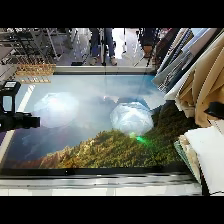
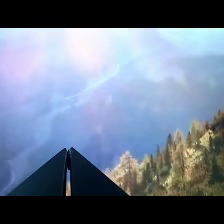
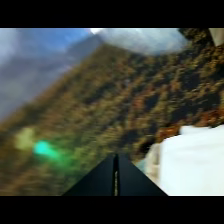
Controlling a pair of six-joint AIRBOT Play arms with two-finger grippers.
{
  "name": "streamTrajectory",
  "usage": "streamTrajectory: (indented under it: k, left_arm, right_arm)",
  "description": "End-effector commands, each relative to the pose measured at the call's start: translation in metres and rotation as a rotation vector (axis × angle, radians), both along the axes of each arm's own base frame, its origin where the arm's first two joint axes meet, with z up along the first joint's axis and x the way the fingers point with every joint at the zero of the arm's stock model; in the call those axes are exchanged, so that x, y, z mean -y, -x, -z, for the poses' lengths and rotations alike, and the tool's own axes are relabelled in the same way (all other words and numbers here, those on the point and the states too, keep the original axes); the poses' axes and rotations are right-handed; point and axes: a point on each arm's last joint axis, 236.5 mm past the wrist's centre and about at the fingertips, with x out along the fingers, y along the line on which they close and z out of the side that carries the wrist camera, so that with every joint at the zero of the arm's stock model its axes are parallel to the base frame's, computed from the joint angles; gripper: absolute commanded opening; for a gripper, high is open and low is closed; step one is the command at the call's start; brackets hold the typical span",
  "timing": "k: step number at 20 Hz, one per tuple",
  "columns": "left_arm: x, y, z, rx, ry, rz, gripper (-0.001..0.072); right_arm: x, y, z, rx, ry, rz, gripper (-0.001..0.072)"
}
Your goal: Fold the clothes and pants, and hang the long-sleeved shirts on hangers.
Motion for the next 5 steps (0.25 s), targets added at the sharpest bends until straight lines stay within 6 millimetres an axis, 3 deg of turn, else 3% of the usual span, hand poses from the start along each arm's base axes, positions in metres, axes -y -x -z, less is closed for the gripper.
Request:
streamTrajectory:
  k: [1, 5]
  left_arm:
    - [-0.006, -0.005, -0.004, 0.028, -0.015, -0.020, 0.0006]
    - [-0.006, -0.005, -0.004, 0.028, -0.016, -0.020, 0.0006]
  right_arm:
    - [0.014, -0.039, -0.001, 0.048, 0.421, -0.123, 0.0017]
    - [0.023, -0.079, -0.043, 0.284, 0.489, -0.067, 0.0016]
